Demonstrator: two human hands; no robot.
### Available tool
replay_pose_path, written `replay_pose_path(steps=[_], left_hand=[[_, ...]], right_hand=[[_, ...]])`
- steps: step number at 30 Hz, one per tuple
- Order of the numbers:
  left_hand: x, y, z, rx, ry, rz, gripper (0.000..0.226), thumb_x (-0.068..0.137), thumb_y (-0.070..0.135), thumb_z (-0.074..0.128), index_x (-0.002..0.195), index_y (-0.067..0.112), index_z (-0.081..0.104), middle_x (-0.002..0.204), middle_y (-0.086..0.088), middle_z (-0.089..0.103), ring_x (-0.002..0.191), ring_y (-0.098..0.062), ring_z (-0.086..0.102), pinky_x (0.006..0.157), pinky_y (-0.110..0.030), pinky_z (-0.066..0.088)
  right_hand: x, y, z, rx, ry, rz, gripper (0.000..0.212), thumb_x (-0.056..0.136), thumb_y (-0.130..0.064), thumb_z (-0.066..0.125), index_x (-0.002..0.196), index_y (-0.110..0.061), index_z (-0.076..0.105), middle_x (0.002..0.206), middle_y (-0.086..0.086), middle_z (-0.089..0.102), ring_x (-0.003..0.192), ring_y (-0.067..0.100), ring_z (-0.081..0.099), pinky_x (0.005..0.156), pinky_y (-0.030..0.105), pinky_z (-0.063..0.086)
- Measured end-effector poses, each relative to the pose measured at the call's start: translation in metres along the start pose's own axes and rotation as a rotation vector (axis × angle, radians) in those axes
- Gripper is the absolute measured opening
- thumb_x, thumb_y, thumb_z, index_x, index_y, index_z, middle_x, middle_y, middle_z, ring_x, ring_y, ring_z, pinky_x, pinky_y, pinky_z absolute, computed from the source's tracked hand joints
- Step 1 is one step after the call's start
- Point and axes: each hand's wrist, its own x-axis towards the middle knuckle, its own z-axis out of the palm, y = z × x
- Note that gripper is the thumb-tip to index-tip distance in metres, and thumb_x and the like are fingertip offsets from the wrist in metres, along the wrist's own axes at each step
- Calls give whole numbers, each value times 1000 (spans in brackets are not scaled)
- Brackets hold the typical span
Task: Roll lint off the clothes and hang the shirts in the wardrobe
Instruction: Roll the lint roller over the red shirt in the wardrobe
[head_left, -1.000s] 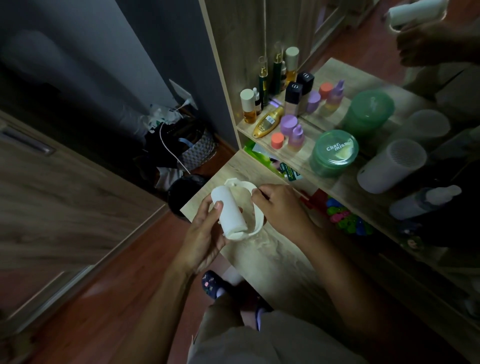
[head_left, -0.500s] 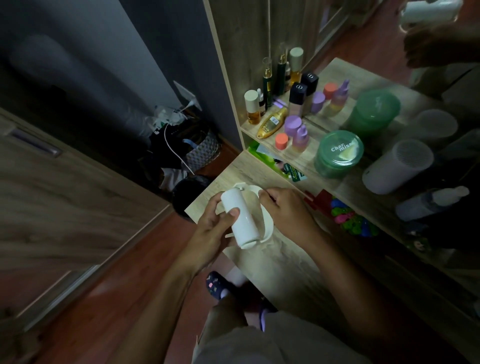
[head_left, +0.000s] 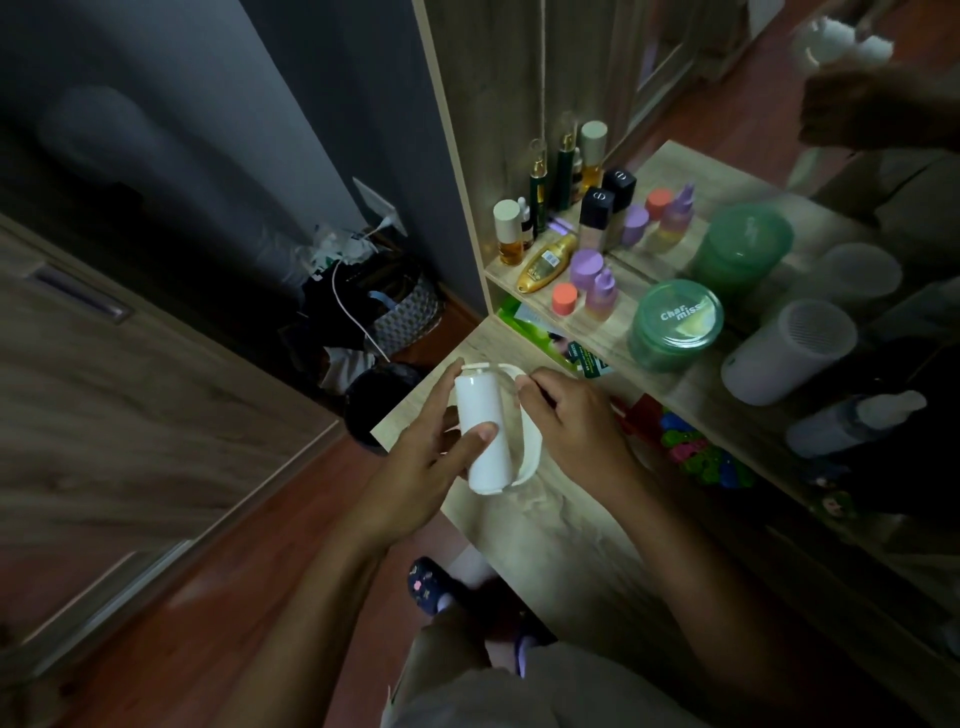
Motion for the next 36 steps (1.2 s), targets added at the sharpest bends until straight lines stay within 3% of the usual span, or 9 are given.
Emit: replay_pose_path(steps=[5,11,13,16,21,26,31,34,36], left_hand=[[-6,4,-4,139,-24,38,78,98,40,58,157,48,9,143,35,46,118,8,60,102,-36,54],[-10,8,-9,136,-22,58,81,97,44,57,159,47,4,127,57,42,117,13,58,99,-22,51],[-13,11,-11,113,-1,70,81,97,42,57,159,45,4,130,54,42,114,14,59,97,-20,52],[-17,13,-18,83,32,94,79,98,39,58,159,44,8,132,50,45,112,9,63,96,-22,53],[-28,16,-40,90,147,148,70,98,35,63,157,38,26,144,13,56,121,-6,62,95,-32,57],[-44,26,-73,48,274,193,60,94,31,69,146,34,39,133,10,62,116,0,63,91,-26,55],[-53,27,-122,35,384,218,81,77,56,74,146,33,40,110,3,73,102,-11,70,83,-30,56],[-59,24,-155,10,432,232,86,71,55,79,145,31,41,105,6,73,100,-13,71,89,-41,58],[-64,22,-178,40,485,240,88,68,52,83,143,32,42,104,9,72,101,-10,70,88,-37,58]], right_hand=[[-7,-4,2,-4,-32,-16,31,104,-27,49,75,-15,53,60,0,50,56,15,47,50,26,36],[-8,-13,2,-7,-37,-18,36,103,-37,45,78,-13,56,63,0,53,57,14,50,50,29,38],[-7,-19,1,-14,-26,-36,33,103,-33,47,76,-16,55,62,-3,52,56,11,49,49,24,37],[-4,-32,2,-27,-12,-67,35,103,-34,47,77,-13,57,63,2,56,59,17,54,52,38,44],[1,-64,8,-27,1,-119,31,103,-30,51,75,-17,54,60,-3,53,57,15,52,52,40,42],[11,-102,23,-28,-51,-144,31,104,-36,48,77,-20,52,61,-6,50,57,6,50,53,26,38],[27,-139,47,-49,-118,-182,32,103,-43,44,78,-23,47,64,-6,51,59,5,51,57,33,41],[36,-160,70,-27,-166,-188,31,103,-49,43,82,-26,47,69,-3,57,64,8,60,59,34,52],[44,-177,88,-31,-187,-192,36,100,-59,38,85,-28,46,73,1,62,69,16,66,65,47,59]])
